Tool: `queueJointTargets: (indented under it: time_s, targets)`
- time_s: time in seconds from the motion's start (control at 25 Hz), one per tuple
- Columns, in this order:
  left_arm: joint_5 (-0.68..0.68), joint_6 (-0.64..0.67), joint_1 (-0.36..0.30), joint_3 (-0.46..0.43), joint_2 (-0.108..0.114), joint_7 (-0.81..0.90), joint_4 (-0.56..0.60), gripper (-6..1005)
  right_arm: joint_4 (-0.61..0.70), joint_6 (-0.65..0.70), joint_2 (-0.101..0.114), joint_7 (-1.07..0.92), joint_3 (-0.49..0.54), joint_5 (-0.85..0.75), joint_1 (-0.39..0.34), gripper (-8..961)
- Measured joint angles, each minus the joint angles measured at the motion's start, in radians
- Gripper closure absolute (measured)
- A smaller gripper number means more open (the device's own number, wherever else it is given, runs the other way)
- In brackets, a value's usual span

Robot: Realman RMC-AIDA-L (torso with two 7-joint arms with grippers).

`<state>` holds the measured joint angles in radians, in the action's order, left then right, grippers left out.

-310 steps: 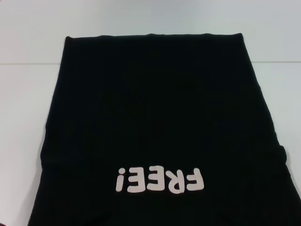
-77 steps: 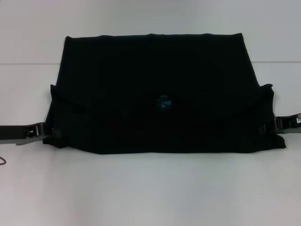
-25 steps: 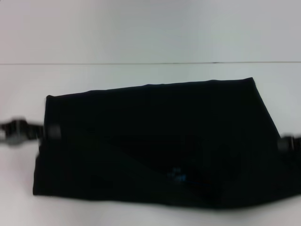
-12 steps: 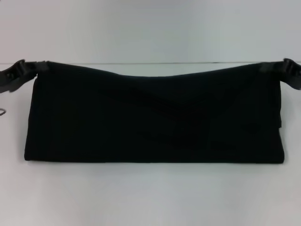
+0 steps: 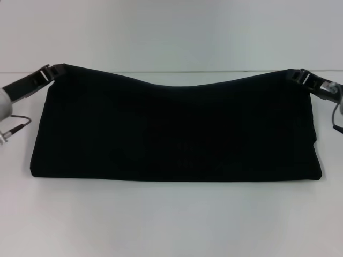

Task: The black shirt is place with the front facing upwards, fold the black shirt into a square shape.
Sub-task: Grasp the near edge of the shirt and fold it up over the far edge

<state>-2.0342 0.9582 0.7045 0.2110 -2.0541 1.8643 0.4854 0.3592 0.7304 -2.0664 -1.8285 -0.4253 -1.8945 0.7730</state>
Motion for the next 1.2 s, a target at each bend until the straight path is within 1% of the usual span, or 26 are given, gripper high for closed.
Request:
queueJointTargets:
  time_s: [0.04,0.08,0.12,0.2,0.48,0.6,0.68,0.72,0.8,0.88,1.0,1.2]
  targets:
    - [0.002,-0.021,0.004,0.000,-0.008,-0.013,-0.001,961,0.000,0.000,0.000,0.000,0.000,0.000,0.000,859]
    - [0.005,-0.040,0.007,0.000,-0.015,-0.025,-0.002,961,-0.003,-0.037,-0.013,0.043,0.000,0.024,0.006,858]
    - [0.011,-0.059,0.010,-0.001,-0.020,-0.039,-0.005,961,-0.003,-0.037,-0.013,0.043,0.000,0.024,0.006,858]
    - [0.023,-0.093,0.016,0.000,-0.032,-0.068,-0.013,961,-0.014,-0.070,-0.021,0.085,0.000,0.051,0.014,856]
    - [0.051,-0.177,0.030,0.001,-0.050,-0.124,-0.046,961,-0.062,-0.136,-0.024,0.211,0.000,0.143,0.028,852]
    - [0.065,-0.218,0.036,0.001,-0.065,-0.126,-0.048,960,-0.072,-0.146,-0.026,0.259,-0.001,0.160,0.030,850]
    - [0.105,-0.258,0.037,0.001,-0.082,-0.135,-0.048,960,-0.078,-0.147,-0.026,0.282,-0.001,0.163,0.031,849]
    - [0.127,-0.265,0.036,0.001,-0.087,-0.150,-0.049,959,-0.079,-0.147,-0.027,0.292,0.001,0.165,0.032,848]
    - [0.192,-0.271,0.029,0.000,-0.100,-0.208,-0.051,959,-0.084,-0.148,-0.029,0.321,0.006,0.181,0.031,847]
    - [0.239,-0.271,0.024,0.000,-0.106,-0.254,-0.060,927,-0.097,-0.149,-0.031,0.369,0.005,0.226,0.030,846]
    - [0.278,-0.271,0.022,0.000,-0.105,-0.285,-0.083,879,-0.113,-0.145,-0.031,0.423,0.001,0.290,0.025,726]
    - [0.286,-0.271,0.017,-0.003,-0.104,-0.292,-0.090,720,-0.118,-0.135,-0.031,0.430,0.004,0.349,0.016,525]
